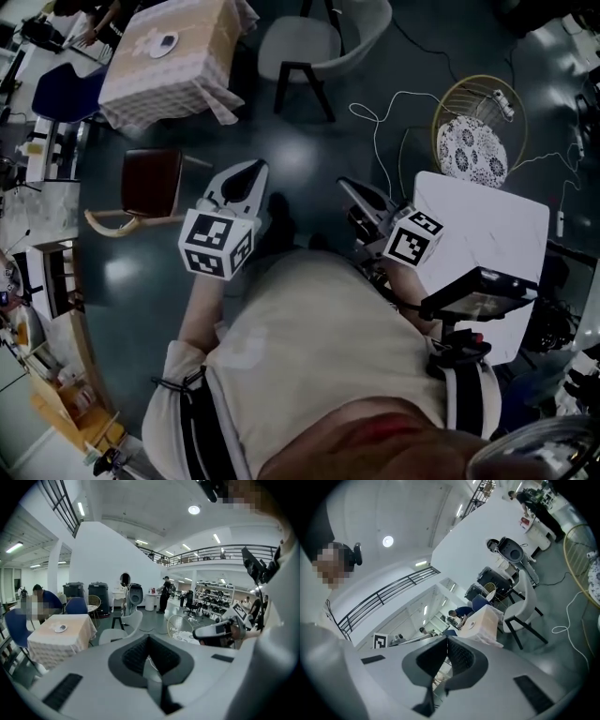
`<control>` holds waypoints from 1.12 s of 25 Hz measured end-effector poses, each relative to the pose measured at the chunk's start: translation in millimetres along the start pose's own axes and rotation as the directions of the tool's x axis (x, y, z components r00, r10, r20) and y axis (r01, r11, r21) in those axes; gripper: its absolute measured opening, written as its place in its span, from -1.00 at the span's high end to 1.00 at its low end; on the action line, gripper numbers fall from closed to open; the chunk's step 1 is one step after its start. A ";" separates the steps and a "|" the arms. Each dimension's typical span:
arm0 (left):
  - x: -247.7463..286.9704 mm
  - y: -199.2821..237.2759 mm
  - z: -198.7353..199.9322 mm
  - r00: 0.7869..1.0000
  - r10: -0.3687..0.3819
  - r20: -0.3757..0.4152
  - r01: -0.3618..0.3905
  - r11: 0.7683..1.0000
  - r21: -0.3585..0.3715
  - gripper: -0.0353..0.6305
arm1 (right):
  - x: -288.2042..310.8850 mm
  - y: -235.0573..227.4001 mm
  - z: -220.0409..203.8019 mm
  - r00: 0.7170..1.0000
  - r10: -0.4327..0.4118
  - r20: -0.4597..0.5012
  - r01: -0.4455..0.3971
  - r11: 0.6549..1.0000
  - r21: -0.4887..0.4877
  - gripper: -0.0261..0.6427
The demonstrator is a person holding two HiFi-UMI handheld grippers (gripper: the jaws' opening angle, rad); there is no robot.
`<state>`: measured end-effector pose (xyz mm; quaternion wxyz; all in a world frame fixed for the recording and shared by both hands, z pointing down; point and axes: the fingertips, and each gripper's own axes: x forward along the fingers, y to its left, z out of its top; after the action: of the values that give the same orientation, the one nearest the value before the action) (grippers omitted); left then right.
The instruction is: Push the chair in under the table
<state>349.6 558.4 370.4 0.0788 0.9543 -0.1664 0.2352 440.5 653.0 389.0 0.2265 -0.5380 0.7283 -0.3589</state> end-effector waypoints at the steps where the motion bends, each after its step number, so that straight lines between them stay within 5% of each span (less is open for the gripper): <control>1: 2.0 0.6 -0.5 1.000 -0.008 0.005 0.008 1.000 -0.006 0.88 | 0.1 -0.9 1.1 1.000 -0.002 -0.001 0.002 1.000 0.002 0.89; 18: 114.8 120.4 72.0 0.990 -0.119 0.075 0.125 0.989 -0.083 0.88 | 122.4 -47.6 99.8 0.996 -0.088 -0.002 0.088 0.995 -0.041 0.89; 28: 116.1 239.6 57.8 0.997 -0.032 0.068 0.048 0.969 -0.242 0.88 | 238.3 -57.9 93.7 0.971 -0.100 -0.218 0.093 0.995 -0.045 0.89</control>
<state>385.8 289.2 392.2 0.1945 0.9477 -0.1773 0.1808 467.6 391.9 386.8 0.1177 -0.5336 0.7279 -0.4142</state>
